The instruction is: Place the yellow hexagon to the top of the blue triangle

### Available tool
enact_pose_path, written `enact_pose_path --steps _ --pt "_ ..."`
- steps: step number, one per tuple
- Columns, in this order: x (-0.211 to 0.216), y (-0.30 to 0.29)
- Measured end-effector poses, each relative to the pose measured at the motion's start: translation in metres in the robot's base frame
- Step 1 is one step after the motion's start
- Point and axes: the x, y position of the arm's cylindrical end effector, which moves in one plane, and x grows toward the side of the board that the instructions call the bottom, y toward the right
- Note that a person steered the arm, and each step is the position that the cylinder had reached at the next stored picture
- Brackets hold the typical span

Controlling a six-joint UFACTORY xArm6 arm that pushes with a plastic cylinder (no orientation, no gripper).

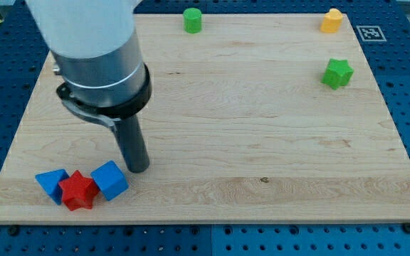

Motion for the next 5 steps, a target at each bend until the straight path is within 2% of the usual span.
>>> enact_pose_path --steps 1,2,3,4,5 --pt "-0.034 -0.003" --pt "-0.095 -0.014" --pt "-0.162 -0.051" --pt "-0.195 -0.103" --pt "-0.189 -0.137"
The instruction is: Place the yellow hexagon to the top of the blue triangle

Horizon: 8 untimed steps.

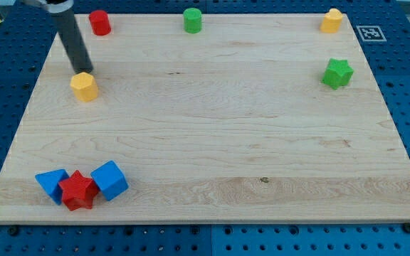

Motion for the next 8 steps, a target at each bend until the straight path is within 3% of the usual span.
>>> enact_pose_path --steps 2,4,5,7,8 --pt "0.059 0.021" --pt "0.033 0.032" --pt "0.046 0.043" --pt "0.12 0.052" --pt "0.136 0.052"
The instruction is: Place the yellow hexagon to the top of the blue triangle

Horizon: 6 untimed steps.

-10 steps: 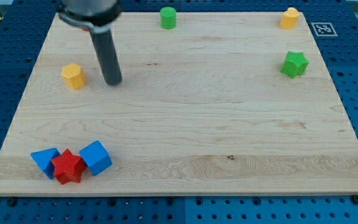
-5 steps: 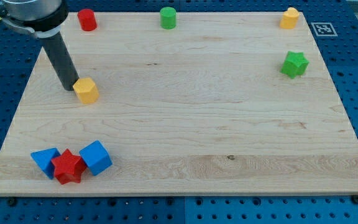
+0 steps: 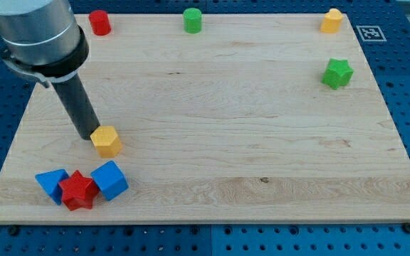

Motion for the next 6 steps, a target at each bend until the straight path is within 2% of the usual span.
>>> enact_pose_path --steps 2,3,4,6 --pt "-0.022 0.018" --pt "-0.022 0.054" --pt "-0.001 0.061" --pt "0.016 0.011"
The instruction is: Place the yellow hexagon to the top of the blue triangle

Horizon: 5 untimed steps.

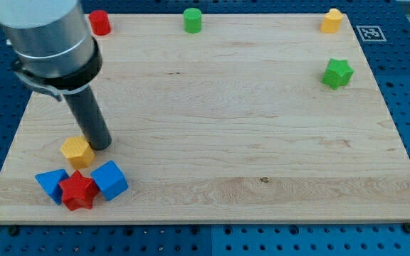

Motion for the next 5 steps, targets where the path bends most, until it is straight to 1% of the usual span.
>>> enact_pose_path --steps 1,2,3,5 --pt "-0.008 -0.004" --pt "-0.037 -0.003" --pt "-0.031 -0.017" --pt "-0.009 -0.018"
